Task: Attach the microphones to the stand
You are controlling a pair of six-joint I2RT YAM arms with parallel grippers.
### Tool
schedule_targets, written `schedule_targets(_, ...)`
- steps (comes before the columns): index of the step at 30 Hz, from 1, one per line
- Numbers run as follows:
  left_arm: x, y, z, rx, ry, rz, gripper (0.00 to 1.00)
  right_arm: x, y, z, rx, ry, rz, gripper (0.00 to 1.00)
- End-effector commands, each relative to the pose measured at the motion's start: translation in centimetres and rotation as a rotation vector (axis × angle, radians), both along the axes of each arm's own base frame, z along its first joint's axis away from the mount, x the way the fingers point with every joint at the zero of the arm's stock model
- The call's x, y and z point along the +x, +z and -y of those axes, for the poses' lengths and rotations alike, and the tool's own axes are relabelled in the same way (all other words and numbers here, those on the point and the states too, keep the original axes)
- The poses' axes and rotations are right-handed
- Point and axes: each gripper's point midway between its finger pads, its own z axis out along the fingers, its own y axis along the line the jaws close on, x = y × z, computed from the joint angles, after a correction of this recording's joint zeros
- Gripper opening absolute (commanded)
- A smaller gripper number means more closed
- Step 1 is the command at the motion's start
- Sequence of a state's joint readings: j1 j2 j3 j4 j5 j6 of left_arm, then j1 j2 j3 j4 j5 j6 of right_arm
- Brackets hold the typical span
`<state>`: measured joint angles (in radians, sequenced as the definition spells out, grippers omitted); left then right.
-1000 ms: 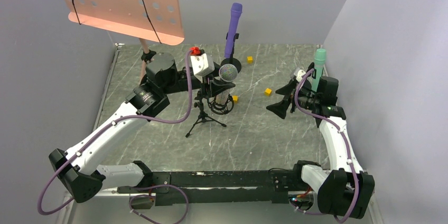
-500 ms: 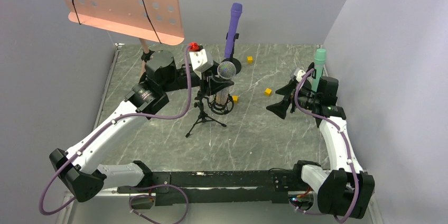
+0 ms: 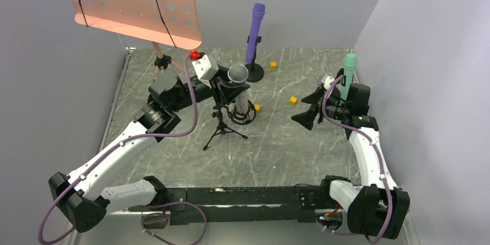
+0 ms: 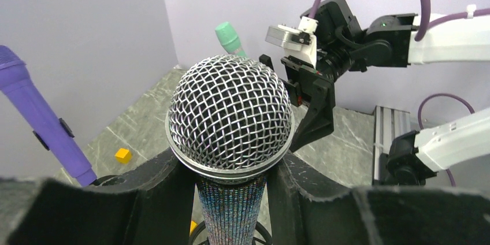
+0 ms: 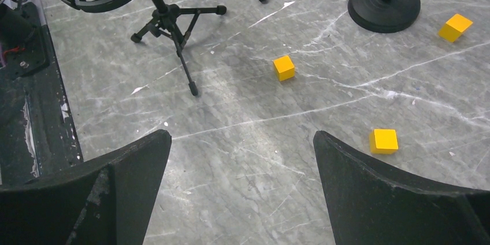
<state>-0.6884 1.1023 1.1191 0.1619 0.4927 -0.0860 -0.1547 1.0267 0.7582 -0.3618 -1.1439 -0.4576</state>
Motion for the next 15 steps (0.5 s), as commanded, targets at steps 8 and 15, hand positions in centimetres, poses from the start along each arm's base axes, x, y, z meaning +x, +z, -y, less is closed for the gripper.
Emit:
schedule_targets(8,0.3,0.6,-1.4,-0.09,0.077,-0.031,0.0,0.1,1.9,-0.2,0.0,0.033,0.069,1.0)
schedule_targets(15,-0.2,1.0,-2.0,-0.16,0.081,0.01,0.0,0.0,2.0,-0.2,0.001,0.037,0.075,1.0)
